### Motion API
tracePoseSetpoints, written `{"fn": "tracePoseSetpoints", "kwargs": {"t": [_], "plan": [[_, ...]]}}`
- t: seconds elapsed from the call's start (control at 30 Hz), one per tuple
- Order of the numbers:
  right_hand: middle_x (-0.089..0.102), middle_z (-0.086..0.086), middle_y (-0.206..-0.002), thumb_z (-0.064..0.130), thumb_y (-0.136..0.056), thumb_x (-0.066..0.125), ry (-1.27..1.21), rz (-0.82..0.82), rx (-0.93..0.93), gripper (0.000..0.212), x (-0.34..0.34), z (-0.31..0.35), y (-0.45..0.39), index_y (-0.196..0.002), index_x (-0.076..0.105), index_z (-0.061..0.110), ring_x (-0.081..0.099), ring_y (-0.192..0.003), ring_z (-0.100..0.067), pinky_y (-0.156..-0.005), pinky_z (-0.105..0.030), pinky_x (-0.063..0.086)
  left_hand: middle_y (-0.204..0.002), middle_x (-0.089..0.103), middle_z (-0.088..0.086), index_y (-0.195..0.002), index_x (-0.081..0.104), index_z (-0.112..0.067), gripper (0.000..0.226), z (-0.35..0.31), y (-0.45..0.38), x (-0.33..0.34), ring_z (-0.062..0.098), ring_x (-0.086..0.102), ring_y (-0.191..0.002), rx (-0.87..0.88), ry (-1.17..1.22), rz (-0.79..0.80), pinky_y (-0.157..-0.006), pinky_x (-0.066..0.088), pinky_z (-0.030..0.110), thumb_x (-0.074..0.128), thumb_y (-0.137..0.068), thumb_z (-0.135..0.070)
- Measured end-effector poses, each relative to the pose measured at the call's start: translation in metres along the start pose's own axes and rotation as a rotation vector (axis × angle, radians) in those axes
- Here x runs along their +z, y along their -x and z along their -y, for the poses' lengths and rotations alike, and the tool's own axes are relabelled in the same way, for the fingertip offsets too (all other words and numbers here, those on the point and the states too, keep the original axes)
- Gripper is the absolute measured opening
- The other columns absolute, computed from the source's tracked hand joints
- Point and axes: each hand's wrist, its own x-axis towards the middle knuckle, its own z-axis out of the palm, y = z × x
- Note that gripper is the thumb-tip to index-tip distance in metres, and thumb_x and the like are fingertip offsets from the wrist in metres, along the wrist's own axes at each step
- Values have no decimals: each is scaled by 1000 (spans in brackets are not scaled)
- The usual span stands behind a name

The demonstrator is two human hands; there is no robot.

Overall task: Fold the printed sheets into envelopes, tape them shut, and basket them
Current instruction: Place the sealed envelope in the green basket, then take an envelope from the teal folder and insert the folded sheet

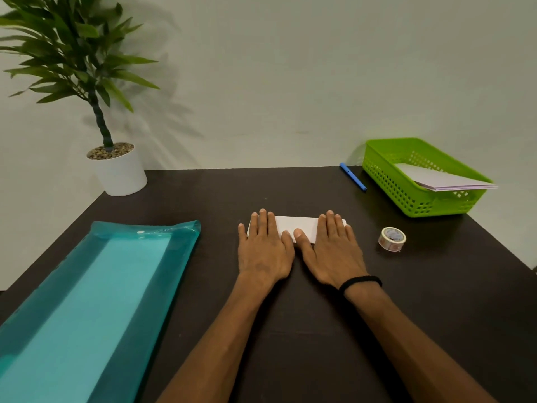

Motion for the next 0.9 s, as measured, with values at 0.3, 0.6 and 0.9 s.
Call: {"fn": "tracePoseSetpoints", "kwargs": {"t": [0.3, 0.6, 0.9], "plan": [[-5, -17, -172, 71, -101, 8, 0, -24, 129, 93, -7, 3, 43, -164, -1, 3, -5, -160, -29, -129, -46, -2, -173, -6, 13, -163, -2, -7, 71, -5, 14, -11, 29, -8, -159, -120, 56, 24, -128, -4, 54, 14, -109, -50], [-1, -9, -173, 64, -104, 9, 44, -12, -46, 81, -1, 15, 121, -165, 5, 11, -3, -160, -23, -130, -45, 1, -173, 3, 7, -164, 10, -12, 64, 9, 85, -20, 23, -2, -160, -87, 355, -158, -130, 6, 48, 24, -111, -44], [31, 0, -168, 45, -110, 34, -215, 14, -539, 55, 6, 89, 136, -160, 33, 20, 23, -156, -12, -122, -22, 12, -105, 75, 3, -112, 74, -19, 32, 84, 130, -85, 21, 68, -97, -166, 662, -483, -90, 53, 32, 49, -106, -36]]}}
